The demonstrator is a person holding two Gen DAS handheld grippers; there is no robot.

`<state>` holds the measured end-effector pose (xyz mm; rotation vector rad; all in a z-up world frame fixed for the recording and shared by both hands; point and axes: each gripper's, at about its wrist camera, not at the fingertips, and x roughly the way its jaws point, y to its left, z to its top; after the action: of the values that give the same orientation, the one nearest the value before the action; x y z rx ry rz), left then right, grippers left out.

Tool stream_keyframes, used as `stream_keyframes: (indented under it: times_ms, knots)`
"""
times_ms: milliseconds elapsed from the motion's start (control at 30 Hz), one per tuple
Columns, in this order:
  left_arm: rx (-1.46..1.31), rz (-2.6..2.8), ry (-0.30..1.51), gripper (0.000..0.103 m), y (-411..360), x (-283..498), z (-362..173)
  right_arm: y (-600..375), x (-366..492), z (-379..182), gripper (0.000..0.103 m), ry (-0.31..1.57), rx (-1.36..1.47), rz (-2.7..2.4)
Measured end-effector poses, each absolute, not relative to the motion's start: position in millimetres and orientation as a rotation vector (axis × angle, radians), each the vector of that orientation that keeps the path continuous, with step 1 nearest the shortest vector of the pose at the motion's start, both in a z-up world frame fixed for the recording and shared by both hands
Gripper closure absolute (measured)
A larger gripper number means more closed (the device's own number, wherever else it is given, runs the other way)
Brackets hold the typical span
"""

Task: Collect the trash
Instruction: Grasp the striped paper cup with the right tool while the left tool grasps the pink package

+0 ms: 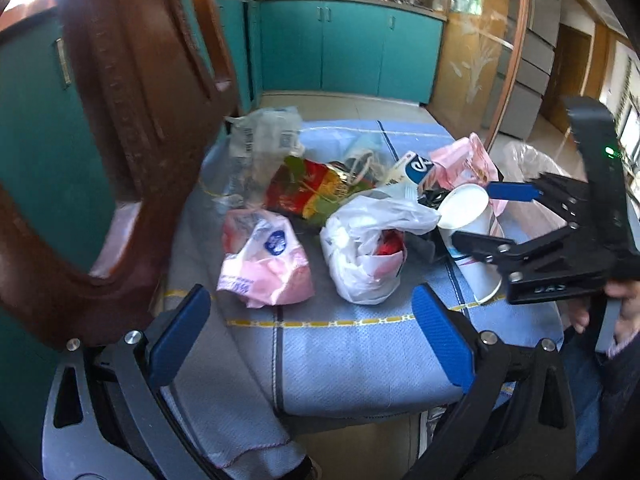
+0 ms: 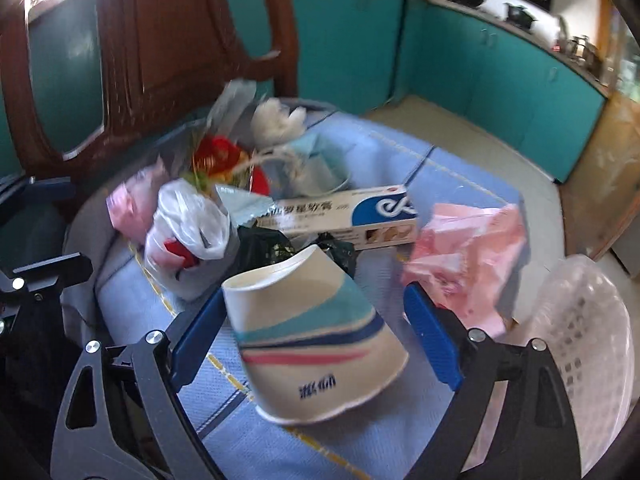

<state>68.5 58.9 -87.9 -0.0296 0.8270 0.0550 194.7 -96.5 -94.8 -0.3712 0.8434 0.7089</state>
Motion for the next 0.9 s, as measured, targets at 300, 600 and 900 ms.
stream_keyframes:
  times_ms: [300,600,900]
  knots:
    - [0.006,0.083,0.802,0.005,59,94,-81,-99,190,-99,0.034,0.847,-0.346,0.807]
    - [-0.022,0.169,0.931,0.021,81,120,-106,-137,193,-83,0.034,0.805,-0.206,0.762]
    - [-0.02,0.136,0.93,0.052,82,120,-109,-140,189,-78,0.034,0.766,-0.188,0.76]
